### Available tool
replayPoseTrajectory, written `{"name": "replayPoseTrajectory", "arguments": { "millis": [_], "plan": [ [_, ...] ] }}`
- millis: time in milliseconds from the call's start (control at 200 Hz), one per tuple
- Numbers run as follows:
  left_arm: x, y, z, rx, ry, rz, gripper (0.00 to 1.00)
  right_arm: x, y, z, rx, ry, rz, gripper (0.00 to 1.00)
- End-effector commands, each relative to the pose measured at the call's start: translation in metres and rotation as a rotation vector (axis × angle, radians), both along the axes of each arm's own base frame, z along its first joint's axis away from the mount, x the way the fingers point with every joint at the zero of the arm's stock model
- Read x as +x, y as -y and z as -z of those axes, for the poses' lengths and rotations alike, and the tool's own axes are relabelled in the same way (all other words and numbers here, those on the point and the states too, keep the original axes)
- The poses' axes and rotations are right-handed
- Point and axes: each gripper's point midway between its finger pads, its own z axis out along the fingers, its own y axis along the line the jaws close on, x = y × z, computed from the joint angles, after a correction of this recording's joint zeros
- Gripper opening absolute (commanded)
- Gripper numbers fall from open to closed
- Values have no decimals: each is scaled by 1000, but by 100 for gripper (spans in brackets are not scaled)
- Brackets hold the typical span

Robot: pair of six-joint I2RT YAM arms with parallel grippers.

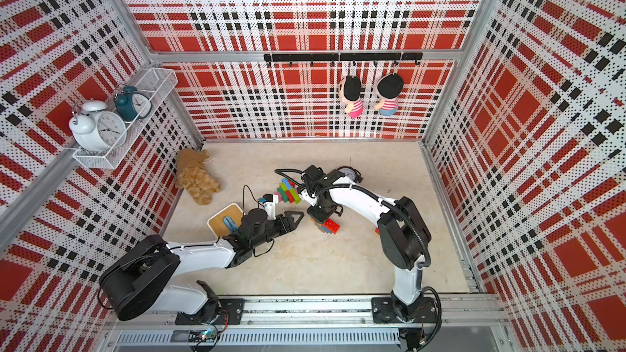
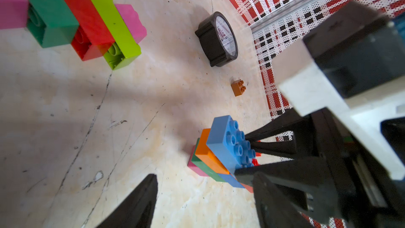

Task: Assemble a heart with building blocks
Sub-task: Assemble the building block at the center of the board.

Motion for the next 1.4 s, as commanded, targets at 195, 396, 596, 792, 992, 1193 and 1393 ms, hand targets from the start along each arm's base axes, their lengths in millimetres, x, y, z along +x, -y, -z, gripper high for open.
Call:
{"name": "replayPoseTrajectory", "arguments": {
  "millis": [195, 396, 596, 792, 992, 1193, 1393],
  "plan": [
    [3, -5, -8, -11, 29, -8, 72, -7, 10, 19, -61, -46, -24, 0],
    [3, -5, -9, -10, 33, -5, 72, -13, 24, 30, -132, -72, -38, 0],
    [5, -7, -8, -5, 35, -9, 72, -16, 36, 37, -181, -88, -45, 0],
    [8, -7, -12, -7, 44, -8, 72, -16, 42, 44, -227, -91, -52, 0],
    [10, -8, -12, -2, 43, -8, 72, -30, 44, 59, -234, -177, -61, 0],
    [14, -12, -16, 6, 54, -20, 72, -32, 44, 66, -233, -196, -49, 0],
    [18, -21, -25, 32, 83, -45, 72, -3, 19, 26, -86, -47, -8, 27]
  ]
}}
